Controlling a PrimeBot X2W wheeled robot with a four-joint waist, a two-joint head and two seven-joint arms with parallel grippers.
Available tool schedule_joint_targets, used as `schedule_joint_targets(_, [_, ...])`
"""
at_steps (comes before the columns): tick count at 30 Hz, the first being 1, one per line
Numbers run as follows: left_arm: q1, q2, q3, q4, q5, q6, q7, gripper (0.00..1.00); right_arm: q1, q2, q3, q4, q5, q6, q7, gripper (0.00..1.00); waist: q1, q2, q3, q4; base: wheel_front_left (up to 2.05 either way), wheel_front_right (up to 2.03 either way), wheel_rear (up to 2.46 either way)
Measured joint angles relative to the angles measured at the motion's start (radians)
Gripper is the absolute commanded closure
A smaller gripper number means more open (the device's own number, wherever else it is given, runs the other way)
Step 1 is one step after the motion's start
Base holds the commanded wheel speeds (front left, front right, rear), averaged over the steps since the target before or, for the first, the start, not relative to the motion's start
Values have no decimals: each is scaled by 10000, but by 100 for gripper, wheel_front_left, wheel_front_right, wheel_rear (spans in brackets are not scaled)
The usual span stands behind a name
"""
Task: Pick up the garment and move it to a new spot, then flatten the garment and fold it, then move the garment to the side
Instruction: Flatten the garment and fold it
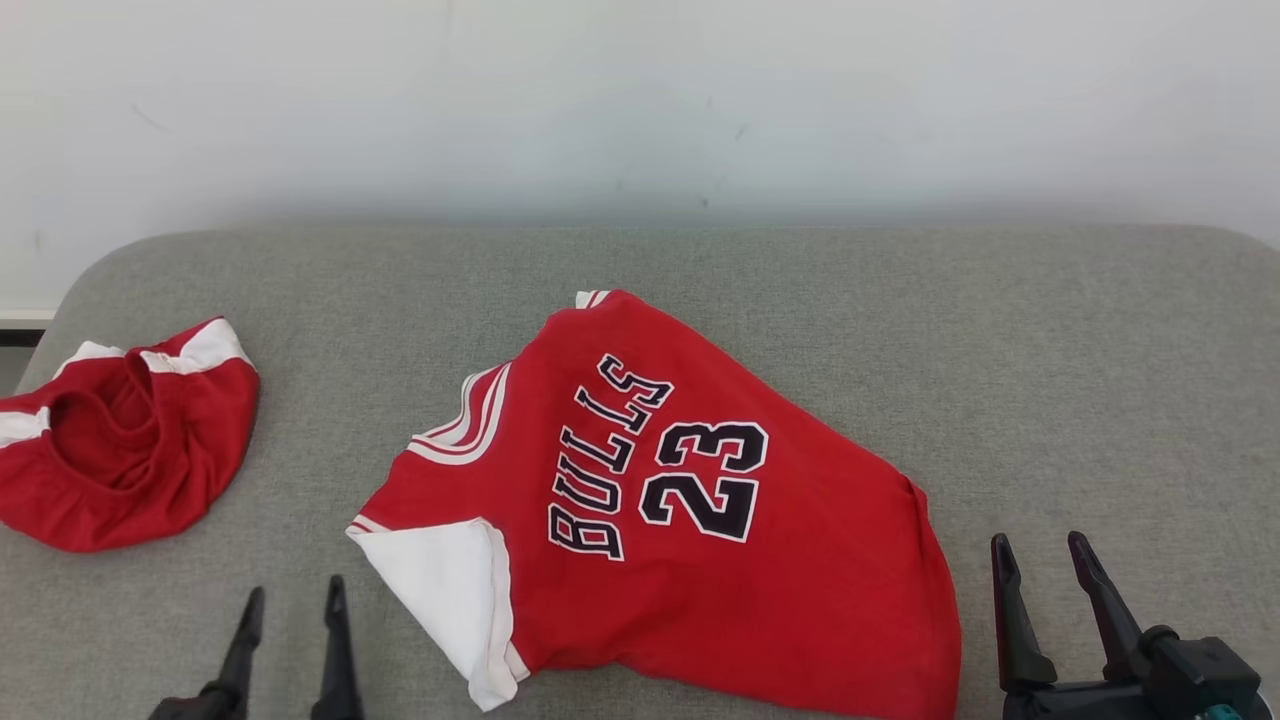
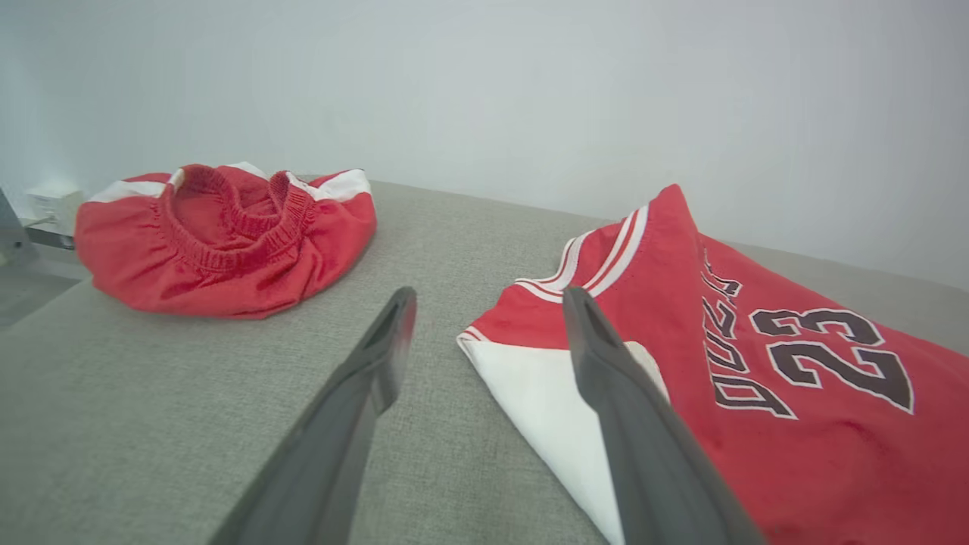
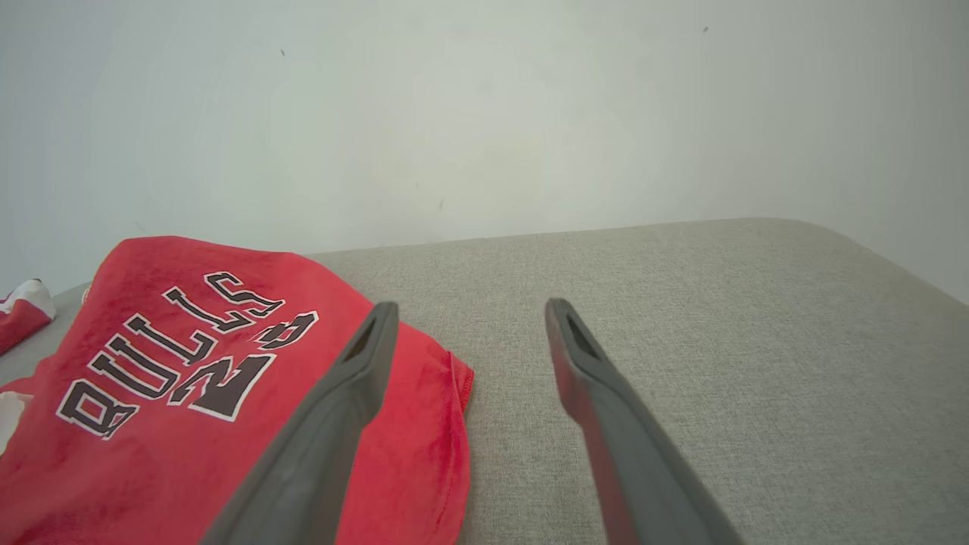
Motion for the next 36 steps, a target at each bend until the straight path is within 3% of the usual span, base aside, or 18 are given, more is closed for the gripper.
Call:
schedule_joint_targets(10, [687, 123, 798, -915, 842, -242, 0, 0, 394, -69, 27, -303, 0, 0, 0, 0, 0, 0, -284, -76, 0, 0, 0])
schedule_joint_targets(26, [1036, -10, 842, -1076, 1009, -508, -2, 0, 1116, 35, 362, -564, -61, 0, 0, 0, 0, 0, -543, -57, 0, 0, 0])
schedule_joint_targets(36, [42, 259, 71, -313, 1057, -566, -2, 0, 989, -176, 882, 50, -10, 2, 69, 0, 1, -1, -231, -233, 0, 0, 0])
